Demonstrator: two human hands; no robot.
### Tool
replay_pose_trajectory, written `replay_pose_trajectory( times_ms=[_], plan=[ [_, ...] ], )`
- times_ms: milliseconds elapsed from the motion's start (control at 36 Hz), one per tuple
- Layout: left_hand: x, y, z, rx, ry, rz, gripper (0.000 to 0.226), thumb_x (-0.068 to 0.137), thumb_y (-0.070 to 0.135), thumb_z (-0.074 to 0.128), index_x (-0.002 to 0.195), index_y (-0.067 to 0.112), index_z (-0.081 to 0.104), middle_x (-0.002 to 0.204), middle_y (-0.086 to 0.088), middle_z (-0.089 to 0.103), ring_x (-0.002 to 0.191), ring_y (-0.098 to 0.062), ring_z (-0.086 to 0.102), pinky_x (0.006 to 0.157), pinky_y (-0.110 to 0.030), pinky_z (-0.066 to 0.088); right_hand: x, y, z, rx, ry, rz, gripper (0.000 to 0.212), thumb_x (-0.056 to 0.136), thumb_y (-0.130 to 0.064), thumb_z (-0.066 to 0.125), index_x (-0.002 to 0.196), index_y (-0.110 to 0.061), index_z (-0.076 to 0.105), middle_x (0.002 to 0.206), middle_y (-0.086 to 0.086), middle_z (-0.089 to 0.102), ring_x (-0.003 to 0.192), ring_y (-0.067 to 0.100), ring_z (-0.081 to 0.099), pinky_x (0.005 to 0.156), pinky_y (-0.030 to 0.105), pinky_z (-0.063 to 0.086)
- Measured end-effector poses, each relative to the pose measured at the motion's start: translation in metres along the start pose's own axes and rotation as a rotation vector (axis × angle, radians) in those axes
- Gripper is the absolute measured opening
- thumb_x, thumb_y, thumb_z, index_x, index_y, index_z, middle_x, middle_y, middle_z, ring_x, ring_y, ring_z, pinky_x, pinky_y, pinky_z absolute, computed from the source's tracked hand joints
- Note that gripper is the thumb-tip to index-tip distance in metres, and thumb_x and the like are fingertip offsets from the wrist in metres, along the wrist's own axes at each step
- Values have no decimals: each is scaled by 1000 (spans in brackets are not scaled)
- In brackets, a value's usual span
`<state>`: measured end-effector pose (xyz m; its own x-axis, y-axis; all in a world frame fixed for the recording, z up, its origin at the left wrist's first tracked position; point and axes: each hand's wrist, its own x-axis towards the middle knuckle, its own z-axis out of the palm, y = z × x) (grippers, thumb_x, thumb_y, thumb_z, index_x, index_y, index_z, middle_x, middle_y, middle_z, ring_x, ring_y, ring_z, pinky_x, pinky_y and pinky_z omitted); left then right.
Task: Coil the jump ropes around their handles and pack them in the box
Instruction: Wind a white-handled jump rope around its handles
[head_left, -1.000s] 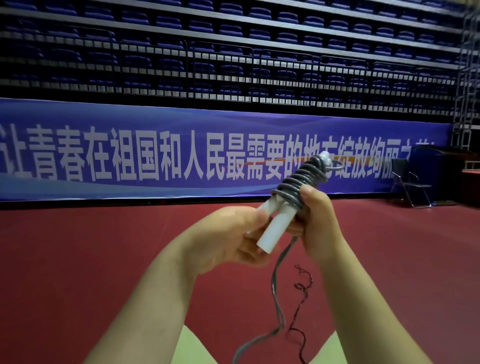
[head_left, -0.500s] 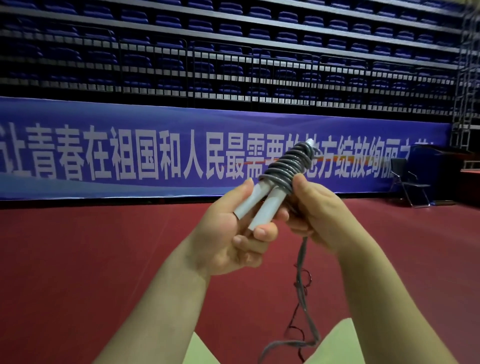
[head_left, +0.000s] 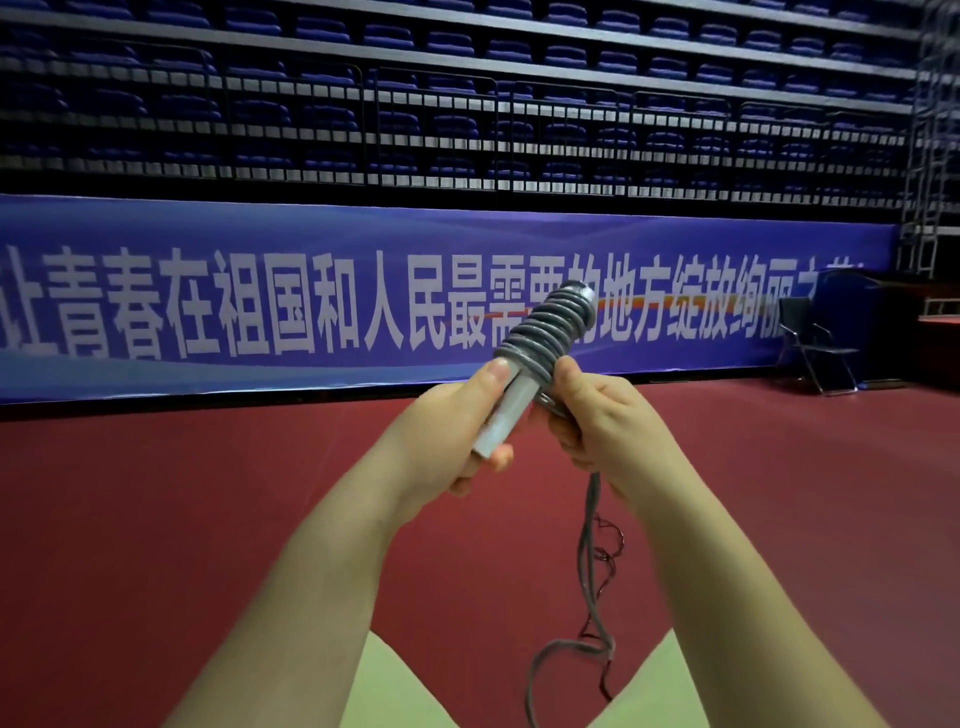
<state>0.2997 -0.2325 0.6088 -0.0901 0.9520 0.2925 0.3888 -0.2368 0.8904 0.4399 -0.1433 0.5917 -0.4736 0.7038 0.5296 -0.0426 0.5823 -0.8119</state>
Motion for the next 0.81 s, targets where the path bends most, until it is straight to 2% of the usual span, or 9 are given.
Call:
replay_pose_trajectory(
  times_ms=[167,250,333,417,472,583,694,750,806],
  plan=[
    [9,-8,-9,227,177,-12,49,95,57,35,75,16,52,68,-1,53,39,1,45,63,-31,36,-5,-2,2,34,-62,117,52,102,-45,33,100,-6,68,67,-6,54,52,10,37,50,23,28],
    [8,-10,-5,351,210,-9,50,95,58,32,75,18,55,71,0,59,60,-12,59,70,-37,44,-2,-3,4,28,-73,195,61,100,-51,31,108,1,63,65,-7,53,49,8,36,47,21,28],
    [4,-10,2,498,232,6,54,93,62,27,81,17,56,77,0,63,76,-22,62,80,-45,49,-1,-3,5,45,-72,283,72,93,-64,32,100,-1,65,63,-7,50,48,7,36,48,22,28],
    [-1,-10,10,641,253,55,41,92,64,29,91,29,50,78,4,61,79,-19,58,71,-38,46,-1,-5,3,47,-19,276,58,89,-67,38,79,-15,61,64,-3,50,48,9,35,49,25,26],
    [-4,-11,15,700,252,108,31,93,62,34,101,34,46,78,7,58,78,-15,56,64,-34,41,-1,-8,1,26,30,232,51,89,-61,44,77,-14,60,63,0,51,47,10,35,48,26,25],
    [-6,-11,16,527,210,119,31,86,62,46,102,36,47,87,11,59,80,-7,57,72,-34,46,-1,-12,0,85,71,152,35,91,-46,54,76,-14,58,52,-6,45,47,10,32,48,26,23],
    [-1,-14,8,348,17,85,38,70,62,64,94,34,56,80,16,60,68,-5,54,65,-28,43,-4,-13,1,218,106,93,23,70,-40,49,74,-17,50,53,-6,36,45,7,28,45,22,22],
    [2,-18,5,188,-135,65,48,61,63,65,93,28,58,70,17,55,62,-5,48,65,-27,41,-5,-11,-1,280,95,89,30,62,-38,50,81,-15,51,58,-2,35,47,8,27,44,21,22],
    [3,-23,4,-18,-273,12,58,54,62,68,94,21,58,70,11,53,61,-8,44,63,-25,40,-5,-7,-5,336,75,81,57,49,-44,55,95,-10,54,61,0,41,46,8,32,44,20,26]
  ],
)
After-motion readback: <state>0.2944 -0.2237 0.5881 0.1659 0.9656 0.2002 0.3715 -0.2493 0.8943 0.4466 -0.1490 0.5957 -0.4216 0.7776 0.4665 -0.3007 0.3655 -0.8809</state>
